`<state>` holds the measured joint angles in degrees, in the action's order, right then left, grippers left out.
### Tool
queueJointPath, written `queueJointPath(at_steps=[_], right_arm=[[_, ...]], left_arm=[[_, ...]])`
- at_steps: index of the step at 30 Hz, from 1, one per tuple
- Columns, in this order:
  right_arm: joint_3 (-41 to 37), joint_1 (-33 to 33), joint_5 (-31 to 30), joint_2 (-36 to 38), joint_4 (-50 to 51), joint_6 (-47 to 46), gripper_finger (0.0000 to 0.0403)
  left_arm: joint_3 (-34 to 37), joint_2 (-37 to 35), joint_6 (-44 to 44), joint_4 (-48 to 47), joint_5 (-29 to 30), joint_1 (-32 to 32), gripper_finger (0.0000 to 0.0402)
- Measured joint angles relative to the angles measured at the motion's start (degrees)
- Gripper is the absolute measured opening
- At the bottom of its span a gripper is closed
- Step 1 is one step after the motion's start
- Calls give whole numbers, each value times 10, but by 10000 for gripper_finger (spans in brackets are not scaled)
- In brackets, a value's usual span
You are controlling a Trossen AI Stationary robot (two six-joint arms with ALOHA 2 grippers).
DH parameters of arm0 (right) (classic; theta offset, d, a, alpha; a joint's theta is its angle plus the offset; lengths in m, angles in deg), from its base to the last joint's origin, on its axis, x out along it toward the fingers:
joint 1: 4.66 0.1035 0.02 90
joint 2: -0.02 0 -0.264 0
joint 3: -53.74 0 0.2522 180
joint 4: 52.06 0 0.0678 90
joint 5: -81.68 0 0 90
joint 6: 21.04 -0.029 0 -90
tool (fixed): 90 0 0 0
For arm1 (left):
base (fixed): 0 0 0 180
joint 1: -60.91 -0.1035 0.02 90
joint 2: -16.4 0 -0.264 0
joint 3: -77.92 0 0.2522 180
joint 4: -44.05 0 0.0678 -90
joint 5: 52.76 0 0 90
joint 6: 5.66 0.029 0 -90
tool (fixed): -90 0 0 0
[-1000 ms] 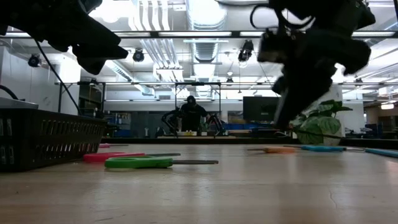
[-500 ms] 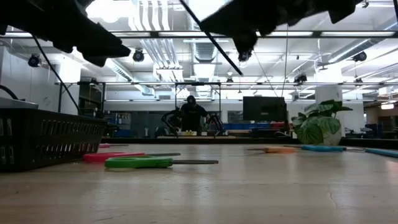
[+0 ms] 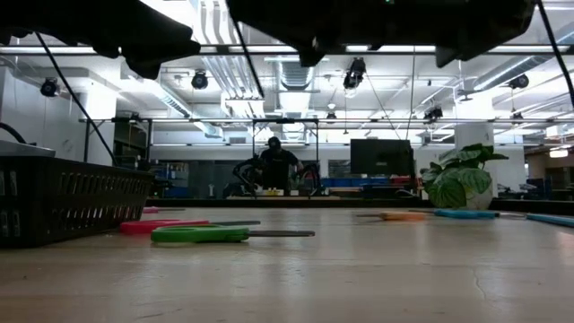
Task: Pick & Place Paint Supplies
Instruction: Put the gold paint brush into the transparent bin
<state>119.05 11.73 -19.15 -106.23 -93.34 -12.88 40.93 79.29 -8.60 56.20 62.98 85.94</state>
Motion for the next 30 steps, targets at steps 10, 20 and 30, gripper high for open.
queueJointPath(at_steps=[10, 20, 30], right_arm=[[49, -6, -29, -19, 8, 20, 15], [64, -16, -29, -19, 28, 12, 15], [63, -24, -31, -25, 50, -8, 15]], left_arm=[[0, 0, 0, -1, 0, 0, 152], [0, 0, 0, 0, 0, 0, 152], [0, 0, 0, 0, 0, 0, 152]])
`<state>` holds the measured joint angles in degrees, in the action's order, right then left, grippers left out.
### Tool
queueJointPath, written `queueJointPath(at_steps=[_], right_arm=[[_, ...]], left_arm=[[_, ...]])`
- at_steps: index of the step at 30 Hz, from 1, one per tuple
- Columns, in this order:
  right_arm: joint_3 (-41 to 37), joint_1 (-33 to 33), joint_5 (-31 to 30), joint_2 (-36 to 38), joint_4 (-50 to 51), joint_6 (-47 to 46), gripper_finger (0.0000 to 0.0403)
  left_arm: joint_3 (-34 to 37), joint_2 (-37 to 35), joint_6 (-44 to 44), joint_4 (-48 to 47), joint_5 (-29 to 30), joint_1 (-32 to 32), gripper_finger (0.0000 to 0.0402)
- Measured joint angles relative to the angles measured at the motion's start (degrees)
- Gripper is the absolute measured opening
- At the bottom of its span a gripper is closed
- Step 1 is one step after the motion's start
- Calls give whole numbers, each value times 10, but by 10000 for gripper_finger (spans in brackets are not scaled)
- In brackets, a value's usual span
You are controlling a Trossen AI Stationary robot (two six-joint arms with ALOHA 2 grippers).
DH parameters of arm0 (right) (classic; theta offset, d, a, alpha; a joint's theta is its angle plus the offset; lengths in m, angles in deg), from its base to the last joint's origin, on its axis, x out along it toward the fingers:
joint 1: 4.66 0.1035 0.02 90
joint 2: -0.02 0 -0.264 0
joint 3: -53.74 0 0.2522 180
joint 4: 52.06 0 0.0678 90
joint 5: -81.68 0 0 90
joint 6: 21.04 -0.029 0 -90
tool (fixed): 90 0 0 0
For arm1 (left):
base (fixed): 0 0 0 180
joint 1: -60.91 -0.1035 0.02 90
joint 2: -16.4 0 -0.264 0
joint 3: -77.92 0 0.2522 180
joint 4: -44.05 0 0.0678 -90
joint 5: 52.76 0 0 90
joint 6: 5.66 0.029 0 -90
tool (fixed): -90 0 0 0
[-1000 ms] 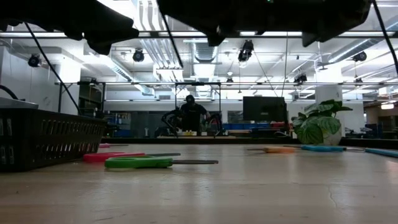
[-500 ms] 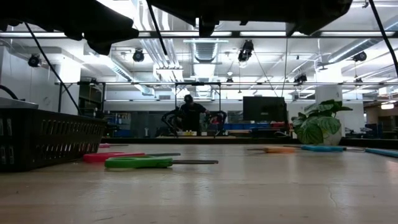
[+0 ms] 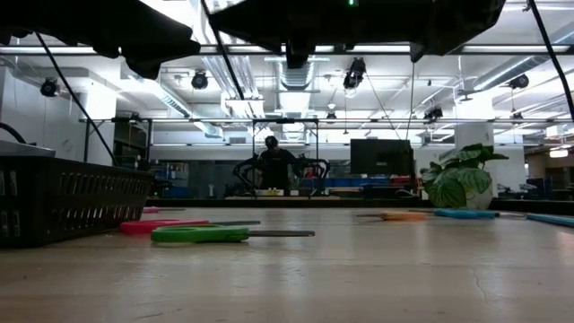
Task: Pick & Place Paint Supplies
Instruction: Put the gold paint brush into the transparent bin
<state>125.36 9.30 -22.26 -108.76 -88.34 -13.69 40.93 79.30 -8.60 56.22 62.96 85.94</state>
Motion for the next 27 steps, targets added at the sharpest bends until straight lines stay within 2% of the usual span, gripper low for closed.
queueJointPath(at_steps=[4, 10, 15, 27], right_arm=[[15, -9, 0, -25, 7, -23, 15], [51, -13, -2, -67, 9, -10, 15], [70, -14, -2, -61, 69, -10, 15], [79, -14, -2, -59, 82, -13, 15]], left_arm=[[0, 0, 0, 0, 0, 0, 152], [0, 0, 0, 0, 0, 0, 152], [0, 0, 0, 0, 0, 0, 152], [0, 0, -4, -1, 0, 0, 152]])
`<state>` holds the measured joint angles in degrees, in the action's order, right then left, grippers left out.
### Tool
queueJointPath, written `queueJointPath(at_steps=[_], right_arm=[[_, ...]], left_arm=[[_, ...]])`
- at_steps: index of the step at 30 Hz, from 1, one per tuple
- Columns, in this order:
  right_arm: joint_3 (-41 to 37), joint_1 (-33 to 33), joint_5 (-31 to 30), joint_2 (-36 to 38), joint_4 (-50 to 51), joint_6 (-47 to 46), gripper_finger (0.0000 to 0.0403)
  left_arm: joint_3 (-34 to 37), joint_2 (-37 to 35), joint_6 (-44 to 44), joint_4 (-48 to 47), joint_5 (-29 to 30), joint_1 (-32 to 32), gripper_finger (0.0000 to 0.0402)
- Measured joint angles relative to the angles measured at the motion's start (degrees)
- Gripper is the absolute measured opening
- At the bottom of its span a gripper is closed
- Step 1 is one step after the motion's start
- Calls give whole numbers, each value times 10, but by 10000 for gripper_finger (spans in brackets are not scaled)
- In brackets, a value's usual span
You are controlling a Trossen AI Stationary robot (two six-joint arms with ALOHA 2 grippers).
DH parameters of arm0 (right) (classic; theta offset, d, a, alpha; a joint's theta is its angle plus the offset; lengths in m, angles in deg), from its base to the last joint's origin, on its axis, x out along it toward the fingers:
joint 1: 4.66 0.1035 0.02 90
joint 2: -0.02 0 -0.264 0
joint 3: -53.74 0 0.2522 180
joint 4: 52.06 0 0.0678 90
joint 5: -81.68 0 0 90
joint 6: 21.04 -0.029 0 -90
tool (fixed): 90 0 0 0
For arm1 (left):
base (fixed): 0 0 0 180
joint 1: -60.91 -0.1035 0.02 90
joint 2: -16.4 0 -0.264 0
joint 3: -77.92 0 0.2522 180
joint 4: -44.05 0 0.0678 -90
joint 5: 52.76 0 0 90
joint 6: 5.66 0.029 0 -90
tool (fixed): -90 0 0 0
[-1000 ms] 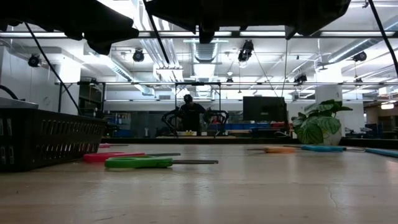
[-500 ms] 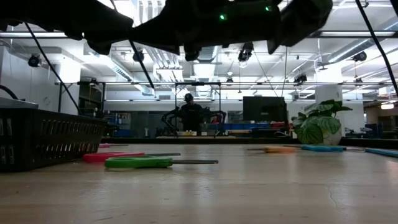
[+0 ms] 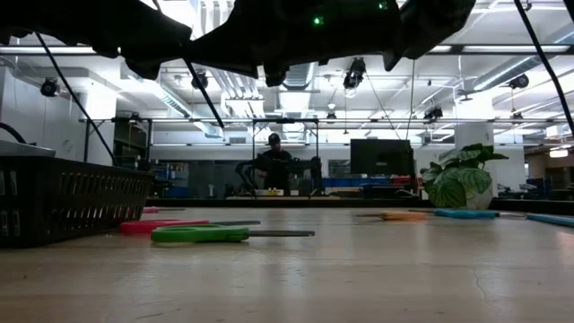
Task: Pick & Place Paint Supplies
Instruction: Put the gold paint brush into the transparent bin
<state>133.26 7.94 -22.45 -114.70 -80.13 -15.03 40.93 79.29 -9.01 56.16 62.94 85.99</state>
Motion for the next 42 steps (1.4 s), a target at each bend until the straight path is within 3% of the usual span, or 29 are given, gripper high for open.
queueJointPath(at_steps=[11, 26, 30, 39, 42], right_arm=[[-31, 2, 0, 1, -73, -14, 15], [-38, 1, -1, 0, -78, -15, 15], [-38, 1, -1, 0, -78, -15, 15], [-38, 1, -3, -1, -77, -15, 15], [-38, 1, -2, -1, -77, -15, 15]], left_arm=[[0, 0, 0, 0, 0, 0, 152], [0, 0, 0, -1, 2, 0, 150], [0, 0, 1, -2, 2, 0, 122], [0, 0, 1, -2, 2, 0, 13], [0, 0, 1, -2, 2, 0, 9]])
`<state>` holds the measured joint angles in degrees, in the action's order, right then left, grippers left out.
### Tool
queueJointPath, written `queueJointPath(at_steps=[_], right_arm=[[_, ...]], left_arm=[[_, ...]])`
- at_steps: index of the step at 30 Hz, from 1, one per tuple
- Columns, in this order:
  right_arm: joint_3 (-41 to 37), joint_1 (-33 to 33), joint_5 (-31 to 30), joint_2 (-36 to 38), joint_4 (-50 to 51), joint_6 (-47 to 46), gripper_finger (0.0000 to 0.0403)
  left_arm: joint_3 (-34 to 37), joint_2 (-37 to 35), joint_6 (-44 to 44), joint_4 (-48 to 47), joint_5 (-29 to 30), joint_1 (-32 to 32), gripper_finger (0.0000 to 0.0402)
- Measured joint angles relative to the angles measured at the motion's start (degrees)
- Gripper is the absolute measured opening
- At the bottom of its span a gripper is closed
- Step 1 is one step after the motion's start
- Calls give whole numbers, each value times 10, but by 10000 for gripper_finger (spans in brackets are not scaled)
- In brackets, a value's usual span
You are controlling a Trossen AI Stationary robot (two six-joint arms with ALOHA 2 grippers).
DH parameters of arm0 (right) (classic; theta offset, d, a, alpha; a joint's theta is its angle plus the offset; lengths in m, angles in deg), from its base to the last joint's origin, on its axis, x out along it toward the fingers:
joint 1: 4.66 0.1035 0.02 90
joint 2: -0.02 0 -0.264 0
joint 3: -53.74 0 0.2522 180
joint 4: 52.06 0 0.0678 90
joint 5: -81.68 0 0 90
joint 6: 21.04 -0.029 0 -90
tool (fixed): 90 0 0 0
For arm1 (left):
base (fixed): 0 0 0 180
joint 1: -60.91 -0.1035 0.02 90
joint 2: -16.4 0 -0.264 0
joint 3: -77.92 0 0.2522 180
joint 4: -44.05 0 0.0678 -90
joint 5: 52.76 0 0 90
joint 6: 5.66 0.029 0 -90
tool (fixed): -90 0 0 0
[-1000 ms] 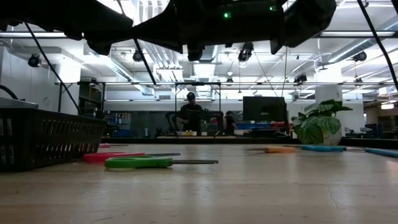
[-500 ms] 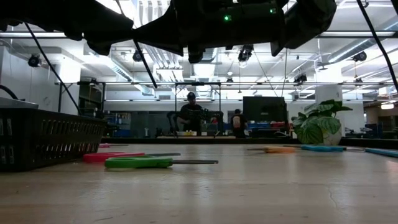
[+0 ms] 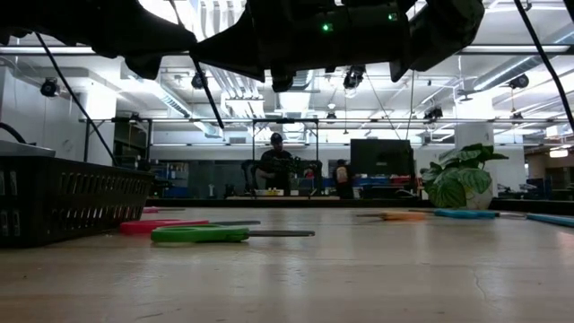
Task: Pick & Place Paint Supplies
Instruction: Put the gold paint brush into the transparent bin
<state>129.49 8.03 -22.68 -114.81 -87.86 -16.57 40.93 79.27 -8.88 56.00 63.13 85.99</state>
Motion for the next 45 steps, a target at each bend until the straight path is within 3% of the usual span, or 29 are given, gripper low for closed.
queueJointPath(at_steps=[25, 35, 45], right_arm=[[0, 0, -16, 0, 10, -2, 15], [10, 0, 33, 0, 18, 3, 15], [19, -1, 36, 0, 47, -26, 15]], left_arm=[[0, 0, -1, -5, 1, -1, 1], [0, 0, -1, -4, -5, 1, 1], [1, 0, -1, -6, -4, 0, 1]])
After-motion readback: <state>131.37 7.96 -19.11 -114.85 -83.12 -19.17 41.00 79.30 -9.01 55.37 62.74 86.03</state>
